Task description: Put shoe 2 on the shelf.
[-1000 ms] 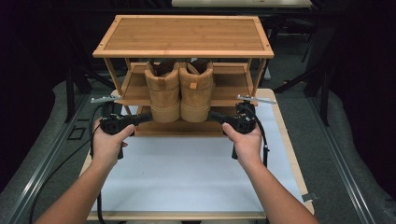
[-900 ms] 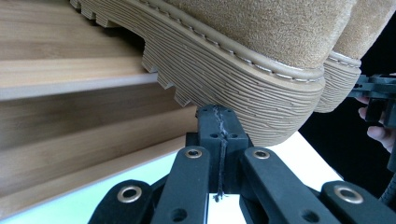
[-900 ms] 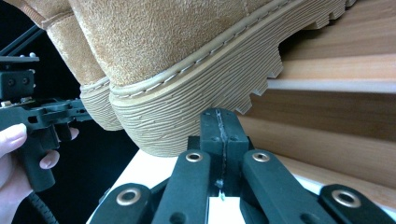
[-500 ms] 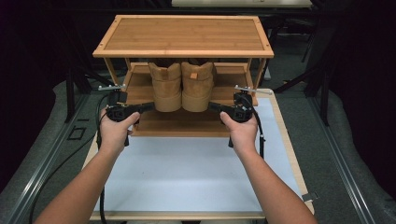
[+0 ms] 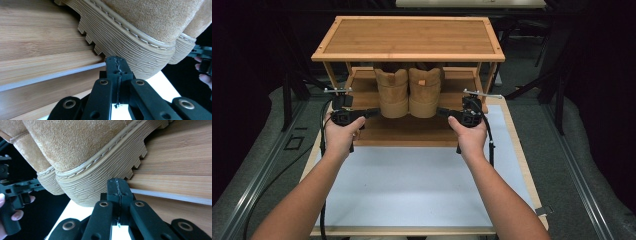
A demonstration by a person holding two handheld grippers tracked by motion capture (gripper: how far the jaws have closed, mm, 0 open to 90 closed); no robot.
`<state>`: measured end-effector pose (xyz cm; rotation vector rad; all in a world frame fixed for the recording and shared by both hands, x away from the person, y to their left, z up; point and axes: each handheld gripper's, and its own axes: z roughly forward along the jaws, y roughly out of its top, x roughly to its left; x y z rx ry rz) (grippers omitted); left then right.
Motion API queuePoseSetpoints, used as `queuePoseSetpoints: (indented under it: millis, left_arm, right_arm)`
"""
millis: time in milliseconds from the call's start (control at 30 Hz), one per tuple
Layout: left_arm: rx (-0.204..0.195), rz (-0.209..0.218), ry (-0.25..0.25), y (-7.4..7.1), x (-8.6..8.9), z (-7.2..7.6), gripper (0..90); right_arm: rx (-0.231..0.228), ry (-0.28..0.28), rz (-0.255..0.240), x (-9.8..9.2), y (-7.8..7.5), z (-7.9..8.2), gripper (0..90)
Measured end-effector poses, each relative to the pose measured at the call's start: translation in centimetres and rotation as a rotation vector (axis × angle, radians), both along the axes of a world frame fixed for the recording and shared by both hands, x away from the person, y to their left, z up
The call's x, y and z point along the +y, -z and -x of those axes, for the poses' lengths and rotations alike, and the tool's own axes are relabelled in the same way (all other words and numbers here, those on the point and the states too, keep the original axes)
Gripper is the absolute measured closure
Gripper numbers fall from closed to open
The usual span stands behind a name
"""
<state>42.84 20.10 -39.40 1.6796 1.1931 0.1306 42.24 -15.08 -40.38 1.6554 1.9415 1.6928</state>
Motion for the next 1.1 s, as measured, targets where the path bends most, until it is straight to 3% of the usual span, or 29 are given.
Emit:
queuePoseSetpoints:
  millis: [100,400,633,767,1100]
  left_arm:
    - [-0.004,-0.002,0.003,0.0,0.0,0.1,90.0]
    - [0.001,0.000,0.005,0.1,0.1,0.1,89.9]
    - [-0.005,-0.003,-0.003,0.2,0.4,0.3,89.6]
    - [-0.009,-0.026,-0.006,0.1,0.9,0.7,89.3]
    - [-0.014,-0.028,0.000,0.5,3.0,2.7,88.2]
  right_arm:
    - [-0.008,0.003,0.022,0.1,0.1,0.2,90.0]
    - [-0.006,-0.014,0.006,-0.1,0.3,0.1,90.0]
    - [-0.007,-0.019,0.027,-0.3,0.0,0.5,90.0]
    - [-0.008,-0.023,0.048,-0.7,-0.2,0.9,90.0]
    - [-0.007,-0.026,0.077,-3.2,-0.1,2.8,90.0]
